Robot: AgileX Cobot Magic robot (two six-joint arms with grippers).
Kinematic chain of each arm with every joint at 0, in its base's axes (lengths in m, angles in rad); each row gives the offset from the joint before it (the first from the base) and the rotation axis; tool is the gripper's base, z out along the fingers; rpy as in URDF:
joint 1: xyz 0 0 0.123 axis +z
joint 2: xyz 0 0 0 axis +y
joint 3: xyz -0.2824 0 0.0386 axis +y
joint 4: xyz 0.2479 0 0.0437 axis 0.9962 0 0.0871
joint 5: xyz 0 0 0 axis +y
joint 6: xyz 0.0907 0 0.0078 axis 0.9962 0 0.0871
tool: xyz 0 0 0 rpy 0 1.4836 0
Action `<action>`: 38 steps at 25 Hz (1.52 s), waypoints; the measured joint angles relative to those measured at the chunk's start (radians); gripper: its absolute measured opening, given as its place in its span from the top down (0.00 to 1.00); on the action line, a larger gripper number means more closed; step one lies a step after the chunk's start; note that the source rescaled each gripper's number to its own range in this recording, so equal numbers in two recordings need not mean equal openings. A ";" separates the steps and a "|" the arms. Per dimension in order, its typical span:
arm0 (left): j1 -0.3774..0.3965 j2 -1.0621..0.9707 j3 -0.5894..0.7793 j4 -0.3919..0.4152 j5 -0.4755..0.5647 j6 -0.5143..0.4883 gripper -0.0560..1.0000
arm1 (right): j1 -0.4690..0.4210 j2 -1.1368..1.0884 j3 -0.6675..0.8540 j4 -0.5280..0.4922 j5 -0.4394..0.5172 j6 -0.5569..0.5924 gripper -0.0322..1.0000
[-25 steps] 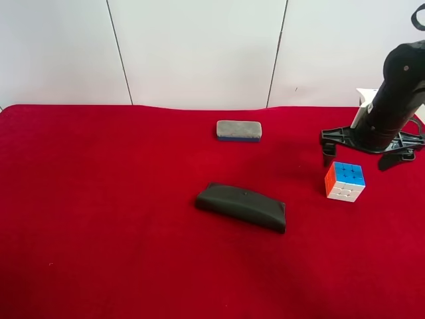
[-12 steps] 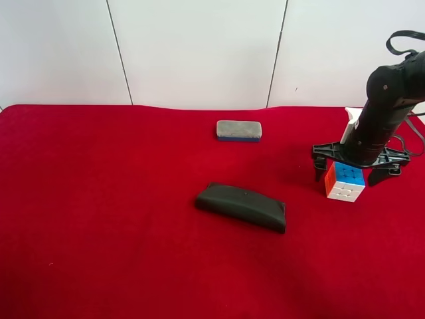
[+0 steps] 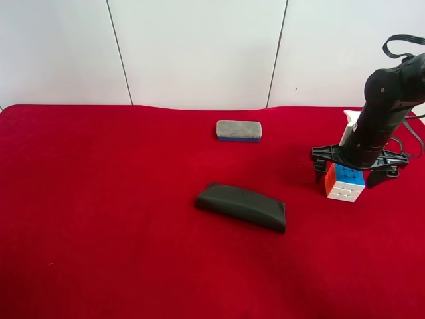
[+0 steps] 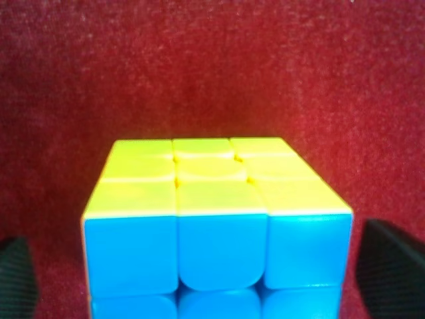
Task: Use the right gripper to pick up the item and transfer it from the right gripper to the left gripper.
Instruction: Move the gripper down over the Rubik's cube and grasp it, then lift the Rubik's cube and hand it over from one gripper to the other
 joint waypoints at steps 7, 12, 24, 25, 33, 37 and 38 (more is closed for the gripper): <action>0.000 0.000 0.000 0.000 0.000 0.000 0.00 | 0.000 0.000 0.000 0.000 -0.015 0.000 0.97; 0.000 0.000 0.000 0.000 0.000 0.000 0.00 | 0.000 0.000 0.000 0.000 -0.019 0.000 0.97; 0.000 0.000 0.000 0.000 0.000 0.000 0.00 | 0.000 -0.149 0.000 0.003 0.043 -0.026 0.97; 0.000 0.000 0.000 0.000 0.000 0.000 0.00 | 0.000 -0.178 0.000 0.003 0.058 -0.039 0.97; 0.000 0.000 0.000 0.000 0.000 0.000 0.00 | 0.059 -0.355 0.000 0.119 0.128 -0.174 0.97; 0.000 0.000 0.000 0.000 0.000 0.000 0.00 | 0.170 -0.404 0.000 0.130 0.153 -0.226 0.97; 0.000 0.000 0.000 0.000 0.000 0.000 0.00 | 0.195 -0.411 0.000 0.130 0.161 -0.235 0.97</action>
